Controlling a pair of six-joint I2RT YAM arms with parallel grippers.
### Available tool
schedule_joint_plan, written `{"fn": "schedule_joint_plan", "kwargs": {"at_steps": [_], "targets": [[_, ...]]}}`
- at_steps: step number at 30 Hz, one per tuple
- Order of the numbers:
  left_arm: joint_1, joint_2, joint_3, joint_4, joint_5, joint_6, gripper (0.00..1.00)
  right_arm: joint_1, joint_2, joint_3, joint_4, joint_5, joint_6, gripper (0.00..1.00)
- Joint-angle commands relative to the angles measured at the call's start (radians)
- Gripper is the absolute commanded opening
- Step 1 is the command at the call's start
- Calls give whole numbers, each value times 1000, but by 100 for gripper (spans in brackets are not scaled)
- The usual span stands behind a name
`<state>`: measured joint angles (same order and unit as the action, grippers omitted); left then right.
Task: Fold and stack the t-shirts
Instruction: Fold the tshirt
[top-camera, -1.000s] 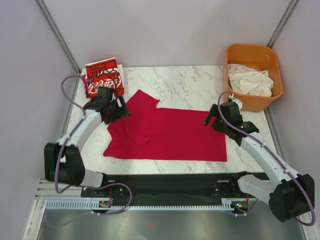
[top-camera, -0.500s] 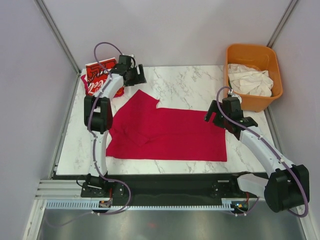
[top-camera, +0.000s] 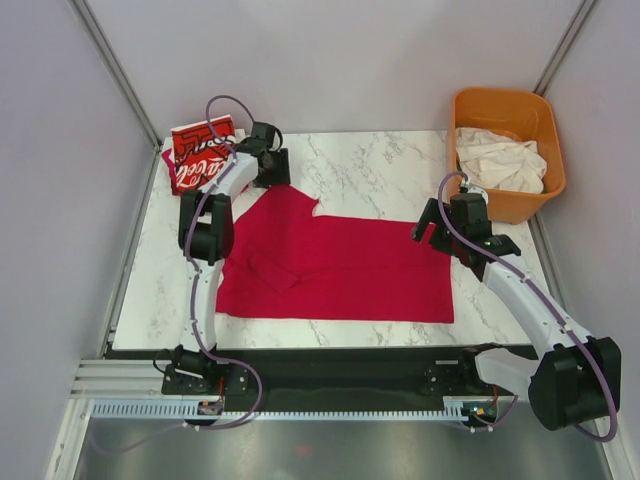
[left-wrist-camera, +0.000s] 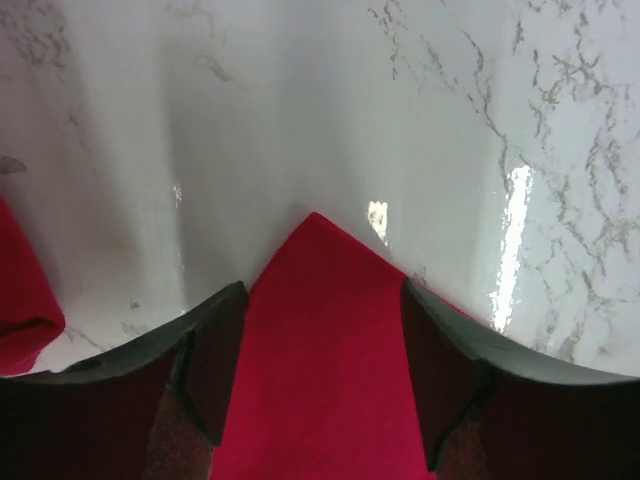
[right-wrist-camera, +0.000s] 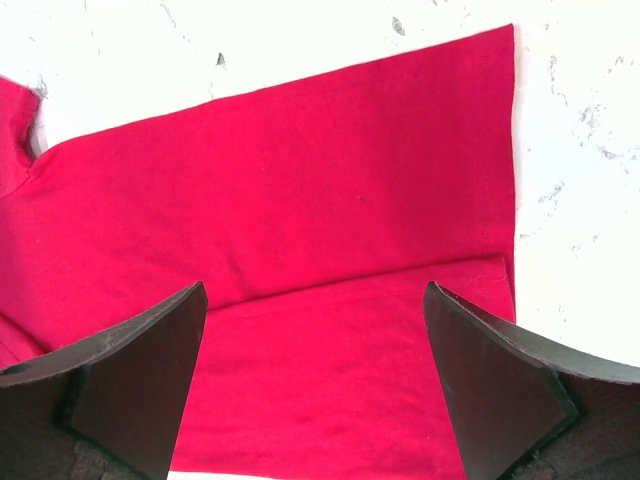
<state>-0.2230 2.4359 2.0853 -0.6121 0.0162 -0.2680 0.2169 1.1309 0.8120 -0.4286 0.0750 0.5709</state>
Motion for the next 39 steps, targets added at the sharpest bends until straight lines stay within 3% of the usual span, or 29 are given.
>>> {"fn": "schedule_joint_plan", "kwargs": {"at_steps": [1,4,5,7,14,19,26,39], "targets": [[-27,-20,-51,-55,-77,47,67,-13,18,50,2,-9,-23,98],[-35,2,-54,-55,-85,36,45,-21,17,49,2,-14,-29,98],[-35,11,-50,-55,-91,33,22,-24,13,46,2,-11,-31,98],[-33,20,-24,-55,-91,27,2,-25,9,36,5,-1,-35,98],[-35,-66,-1,-57,-74,35,2,-28,163,53,34,32,-36,97],[-33,-277,-122,-55,-157,65,2,-30,289,133,37,137,-5,91],[-24,-429,-277,-55,-291,125,2,-30,512,216,112,206,-12,87],[33,-457,-332,-71,-338,141,2,-30,616,354,145,310,-40,86]]}}
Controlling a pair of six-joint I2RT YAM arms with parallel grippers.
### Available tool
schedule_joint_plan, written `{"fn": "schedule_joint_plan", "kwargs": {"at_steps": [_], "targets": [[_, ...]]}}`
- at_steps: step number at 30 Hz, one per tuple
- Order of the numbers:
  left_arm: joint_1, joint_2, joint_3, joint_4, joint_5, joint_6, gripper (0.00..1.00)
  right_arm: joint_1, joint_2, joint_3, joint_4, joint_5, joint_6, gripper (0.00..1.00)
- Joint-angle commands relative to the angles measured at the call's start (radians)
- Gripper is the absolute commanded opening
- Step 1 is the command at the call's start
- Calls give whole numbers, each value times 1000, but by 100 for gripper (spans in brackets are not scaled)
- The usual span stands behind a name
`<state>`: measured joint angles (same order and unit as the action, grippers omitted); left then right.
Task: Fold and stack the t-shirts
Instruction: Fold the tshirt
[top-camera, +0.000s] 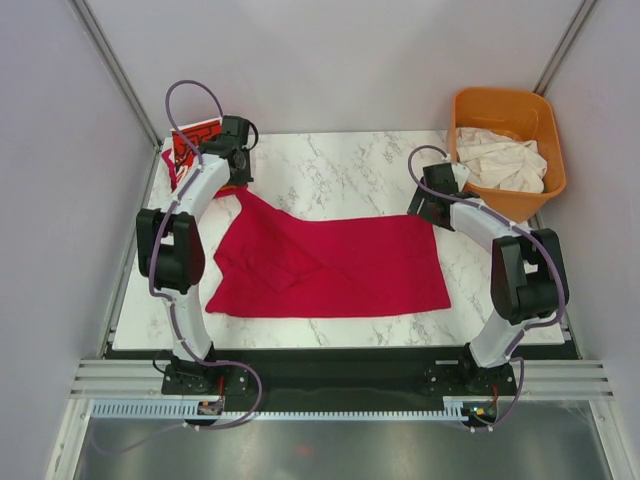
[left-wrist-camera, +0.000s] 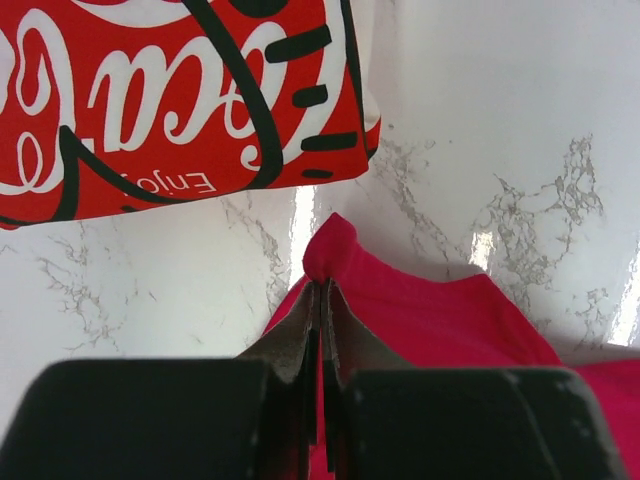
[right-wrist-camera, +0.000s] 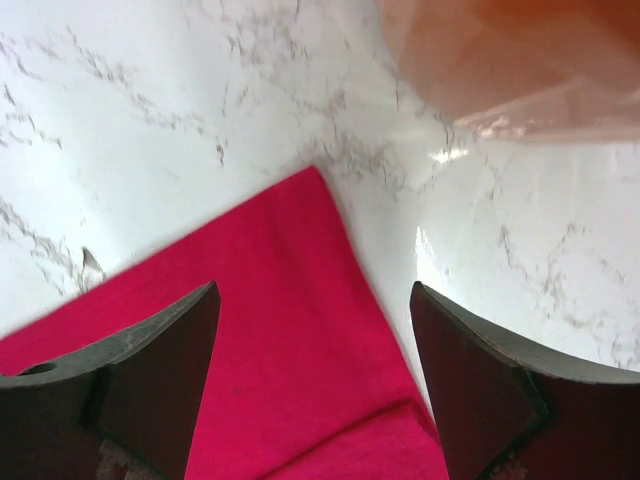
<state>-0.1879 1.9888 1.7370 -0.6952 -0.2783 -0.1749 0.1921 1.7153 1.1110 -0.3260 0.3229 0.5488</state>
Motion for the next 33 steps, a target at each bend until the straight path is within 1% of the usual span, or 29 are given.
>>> {"fn": "schedule_joint_plan", "kwargs": {"at_steps": [1,5,7,11,12,14,16,21,26,28,30,31,33], "targets": [[-2,-8,15,13,-42,49,2,-5,36,61,41,74,-23,86],[-2,-5,15,13,-44,52,2,-3,119,78,73,59,-33,83],[-2,-4,18,13,-26,46,2,-5,161,113,96,18,-36,81],[-1,-4,15,14,-21,46,2,-5,259,173,100,19,-32,78],[-1,-4,10,11,-27,48,2,-3,267,184,100,21,-33,77],[-2,-7,9,13,-33,49,2,-3,282,191,100,28,-32,70],[-2,-8,15,13,-36,51,2,-5,277,185,99,30,-29,68],[-2,-16,16,13,-36,49,2,9,221,130,91,37,-29,68],[-2,-16,16,13,-10,31,2,30,325,176,10,47,-7,70],[-1,-19,7,13,-9,29,2,30,311,119,16,54,29,71],[-1,-22,-1,13,-7,26,2,29,273,57,41,73,51,69],[-2,-24,-1,13,-4,26,2,29,265,46,42,105,60,68],[-2,-25,-1,13,7,22,2,20,259,42,45,120,62,69]]}}
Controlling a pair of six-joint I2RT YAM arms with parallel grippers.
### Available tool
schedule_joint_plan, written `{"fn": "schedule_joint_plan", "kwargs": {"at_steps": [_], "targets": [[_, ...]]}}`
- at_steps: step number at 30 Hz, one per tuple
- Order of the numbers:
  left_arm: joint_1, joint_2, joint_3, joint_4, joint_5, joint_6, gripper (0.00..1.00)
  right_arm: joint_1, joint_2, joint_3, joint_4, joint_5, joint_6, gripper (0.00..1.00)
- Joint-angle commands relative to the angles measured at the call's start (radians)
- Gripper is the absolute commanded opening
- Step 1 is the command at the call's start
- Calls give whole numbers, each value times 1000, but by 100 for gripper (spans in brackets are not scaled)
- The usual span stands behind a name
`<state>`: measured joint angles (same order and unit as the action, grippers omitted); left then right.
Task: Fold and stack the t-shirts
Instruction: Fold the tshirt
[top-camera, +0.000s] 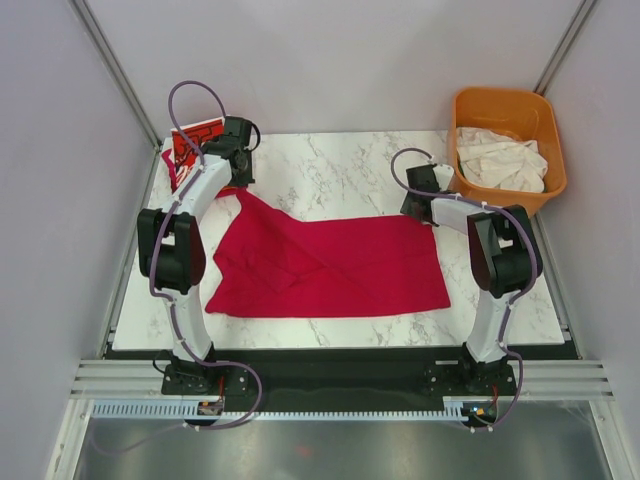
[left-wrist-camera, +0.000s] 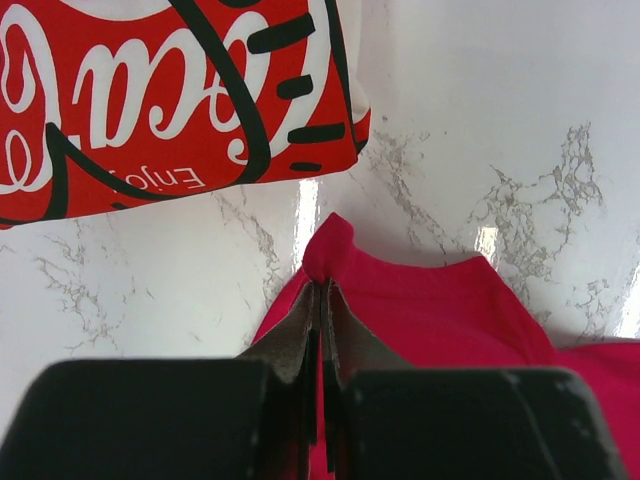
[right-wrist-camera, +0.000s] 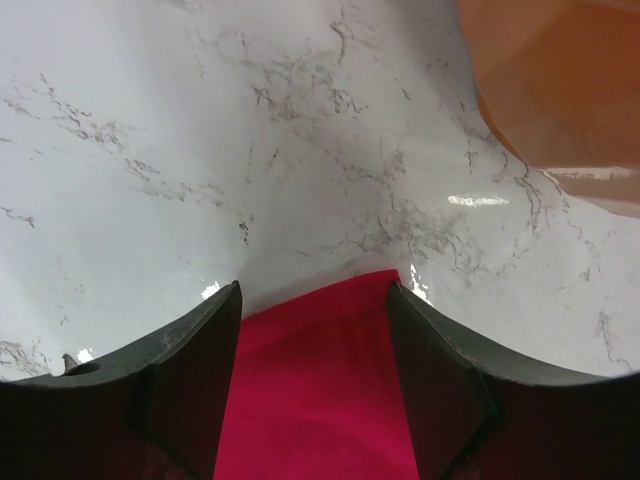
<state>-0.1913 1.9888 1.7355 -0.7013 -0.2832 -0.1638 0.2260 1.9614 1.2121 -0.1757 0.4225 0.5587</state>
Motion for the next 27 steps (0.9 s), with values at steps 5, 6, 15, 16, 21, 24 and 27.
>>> {"fn": "schedule_joint_plan", "kwargs": {"at_steps": [5,6,15,16,21,24,27], "targets": [[1,-24,4,19,3,17,2,-34,10,-37,-117,4,53,59],[3,-25,4,19,-1,18,2,-34,5,-37,-116,4,50,54],[1,-12,6,19,12,7,2,-34,19,-42,-104,-30,21,0],[1,-10,6,19,12,6,2,-34,16,-40,-104,-33,20,0],[3,-28,21,19,30,-2,2,-31,-35,-16,-105,-63,4,0],[1,-59,27,19,59,-8,2,-31,-90,20,-142,-73,-16,0],[1,-97,10,19,105,-11,2,-31,-159,27,-172,-71,-37,0]]}}
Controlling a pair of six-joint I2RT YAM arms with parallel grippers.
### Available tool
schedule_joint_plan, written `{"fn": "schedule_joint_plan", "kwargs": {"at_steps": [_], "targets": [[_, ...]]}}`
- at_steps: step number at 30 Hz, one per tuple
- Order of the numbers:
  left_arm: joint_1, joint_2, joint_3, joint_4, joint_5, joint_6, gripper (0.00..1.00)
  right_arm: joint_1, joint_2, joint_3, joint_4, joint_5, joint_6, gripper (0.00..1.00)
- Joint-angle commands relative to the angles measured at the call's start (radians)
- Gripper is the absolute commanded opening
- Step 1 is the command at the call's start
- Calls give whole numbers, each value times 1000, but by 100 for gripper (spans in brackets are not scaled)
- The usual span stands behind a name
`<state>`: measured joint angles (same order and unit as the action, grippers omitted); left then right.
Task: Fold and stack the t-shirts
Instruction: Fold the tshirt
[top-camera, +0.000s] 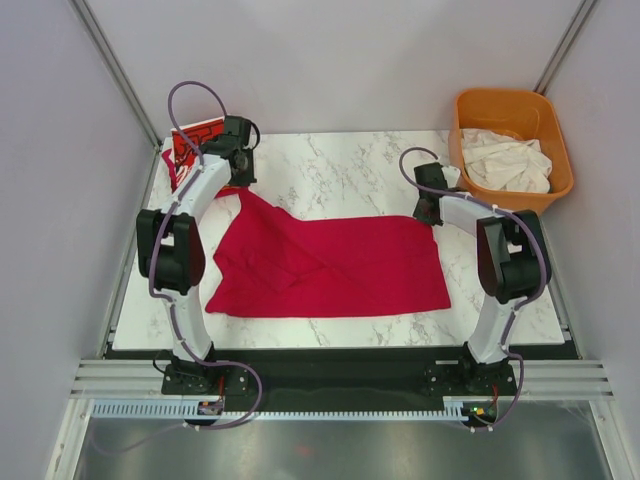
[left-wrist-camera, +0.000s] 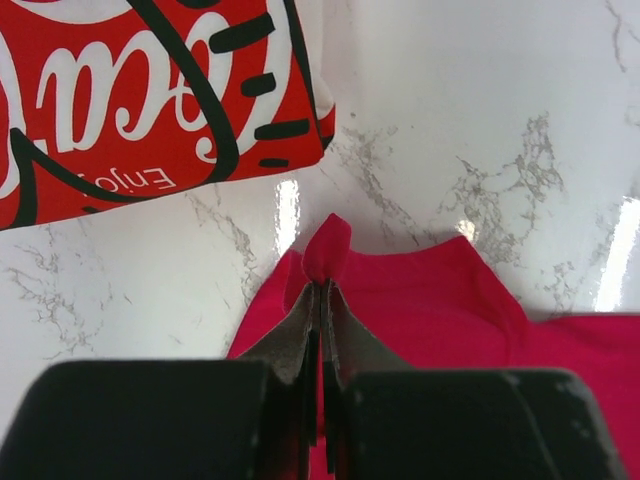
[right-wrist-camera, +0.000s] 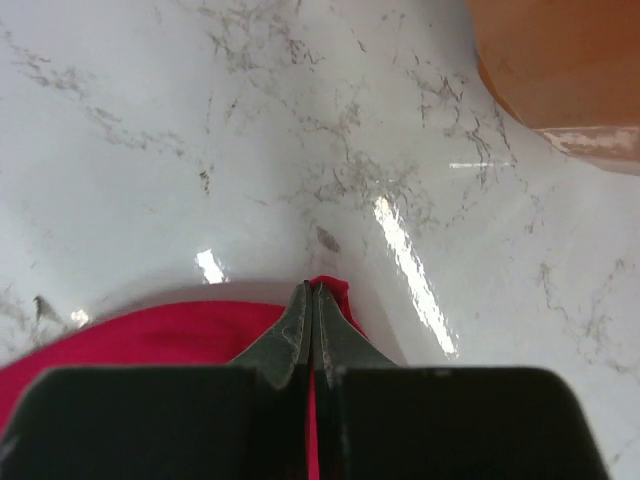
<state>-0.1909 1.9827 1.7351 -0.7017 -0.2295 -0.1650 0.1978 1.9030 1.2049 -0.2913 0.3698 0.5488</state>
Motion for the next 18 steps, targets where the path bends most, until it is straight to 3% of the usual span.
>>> {"fn": "schedule_joint_plan", "kwargs": {"at_steps": [1,10,18], "targets": [[-1,-102,3,21,62,-10,2,-3,-137,32,-63,-17,-32,0],[-12,-292,-149,19,84,-10,2,-1,-344,-63,-111,35,-27,0],[-27,-442,-328,19,84,-10,2,-3,-436,-172,-114,26,-26,0]]}}
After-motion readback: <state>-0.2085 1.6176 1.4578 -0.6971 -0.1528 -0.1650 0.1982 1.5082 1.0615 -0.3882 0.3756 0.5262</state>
